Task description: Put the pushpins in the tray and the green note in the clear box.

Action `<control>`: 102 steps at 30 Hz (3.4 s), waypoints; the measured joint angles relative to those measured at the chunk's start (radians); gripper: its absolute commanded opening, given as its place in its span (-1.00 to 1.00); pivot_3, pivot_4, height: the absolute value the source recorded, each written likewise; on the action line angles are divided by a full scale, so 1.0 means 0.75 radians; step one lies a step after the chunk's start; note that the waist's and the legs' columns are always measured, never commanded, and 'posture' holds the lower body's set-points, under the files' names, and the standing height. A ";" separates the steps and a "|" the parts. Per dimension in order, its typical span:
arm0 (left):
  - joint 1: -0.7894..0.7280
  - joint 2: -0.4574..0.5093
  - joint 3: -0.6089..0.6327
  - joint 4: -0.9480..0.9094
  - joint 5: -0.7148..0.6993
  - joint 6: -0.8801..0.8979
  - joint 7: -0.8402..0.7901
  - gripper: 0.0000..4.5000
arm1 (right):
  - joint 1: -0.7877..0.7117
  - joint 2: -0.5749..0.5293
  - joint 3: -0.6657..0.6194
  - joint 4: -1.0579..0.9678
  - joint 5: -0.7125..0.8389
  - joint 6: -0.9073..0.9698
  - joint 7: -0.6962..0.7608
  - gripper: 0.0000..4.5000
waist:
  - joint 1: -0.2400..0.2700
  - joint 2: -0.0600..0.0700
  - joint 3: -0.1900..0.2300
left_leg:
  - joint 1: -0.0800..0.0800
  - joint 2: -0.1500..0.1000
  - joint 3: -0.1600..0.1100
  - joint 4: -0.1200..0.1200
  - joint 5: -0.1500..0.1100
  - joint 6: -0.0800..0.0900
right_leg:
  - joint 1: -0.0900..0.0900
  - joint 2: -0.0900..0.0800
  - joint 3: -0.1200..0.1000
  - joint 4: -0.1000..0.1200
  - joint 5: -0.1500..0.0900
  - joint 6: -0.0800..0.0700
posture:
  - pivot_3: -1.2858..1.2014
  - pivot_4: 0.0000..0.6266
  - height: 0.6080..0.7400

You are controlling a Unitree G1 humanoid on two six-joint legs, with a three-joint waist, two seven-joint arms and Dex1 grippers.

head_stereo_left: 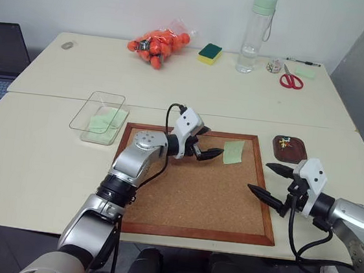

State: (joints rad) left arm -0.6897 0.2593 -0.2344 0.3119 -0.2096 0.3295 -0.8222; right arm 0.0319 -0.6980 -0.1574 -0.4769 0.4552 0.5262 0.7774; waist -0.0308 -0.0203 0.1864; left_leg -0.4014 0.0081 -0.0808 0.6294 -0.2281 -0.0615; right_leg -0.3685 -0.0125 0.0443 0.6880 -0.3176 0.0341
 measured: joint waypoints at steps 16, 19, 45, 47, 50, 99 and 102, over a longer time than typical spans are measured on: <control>-0.118 -0.162 -0.049 0.277 0.107 -0.077 0.000 0.25 | -0.029 0.001 0.010 -0.013 0.000 0.009 -0.031 1.00 | -0.001 0.000 0.000 | -0.001 -0.001 0.000 0.000 0.000 0.000 | 0.000 0.000 0.001 -0.001 0.001 0.001 | 0.03 -0.52 1.00; -0.119 -0.170 -0.049 0.277 0.114 -0.077 -0.007 -0.02 | -0.035 0.001 0.020 -0.013 -0.001 0.009 -0.040 1.00 | 0.000 0.000 0.000 | -0.001 -0.001 0.000 0.000 0.000 0.000 | 0.000 0.000 0.001 -0.001 0.001 0.001 | 0.03 -0.52 1.00; -0.075 -0.141 0.053 0.092 0.041 0.011 -0.070 -0.99 | -0.070 0.013 0.036 -0.012 -0.005 0.009 -0.056 1.00 | -0.001 0.000 0.000 | 0.000 0.000 0.000 0.001 0.000 0.000 | 0.000 0.000 0.001 0.001 0.001 0.001 | 0.03 -0.52 1.00; -0.060 -0.132 0.084 0.030 0.012 0.050 -0.058 -0.99 | -0.071 0.015 0.039 -0.012 -0.005 0.008 -0.057 1.00 | -0.001 0.000 0.000 | 0.000 0.000 0.000 0.001 0.000 0.000 | 0.000 0.000 0.001 0.001 0.001 0.001 | 0.03 -0.52 1.00; -0.020 -0.098 0.144 -0.091 -0.028 0.107 -0.017 -0.99 | -0.082 0.022 0.058 -0.012 -0.005 0.008 -0.060 1.00 | -0.005 0.000 0.000 | 0.000 0.001 0.000 0.001 0.000 0.000 | 0.000 0.000 0.001 0.001 0.001 0.001 | 0.03 -0.52 1.00; 0.168 0.445 0.728 -0.151 -0.051 0.449 0.643 0.76 | -0.712 0.341 0.498 0.285 -0.105 -0.026 0.040 1.00 | -0.002 -0.003 0.001 | 0.000 0.005 -0.002 0.001 0.003 -0.005 | -0.006 -0.004 -0.001 0.011 0.003 -0.002 | 0.03 -0.52 1.00; 0.170 0.436 0.726 -0.178 -0.051 0.447 0.649 0.76 | -0.710 0.339 0.497 0.284 -0.105 -0.026 0.040 1.00 | -0.002 -0.003 0.001 | 0.000 0.005 -0.002 0.001 0.003 -0.005 | -0.006 -0.004 -0.001 0.011 0.003 -0.002 | 0.03 -0.52 1.00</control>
State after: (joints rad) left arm -0.5618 0.5866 0.3099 0.1781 -0.2481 0.6651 -0.3354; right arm -0.5004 -0.4436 0.2153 -0.2637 0.3766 0.5070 0.8072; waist -0.0325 -0.0226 0.1875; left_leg -0.4014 0.0116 -0.0826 0.6299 -0.2258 -0.0653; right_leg -0.3728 -0.0155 0.0432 0.6962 -0.3157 0.0329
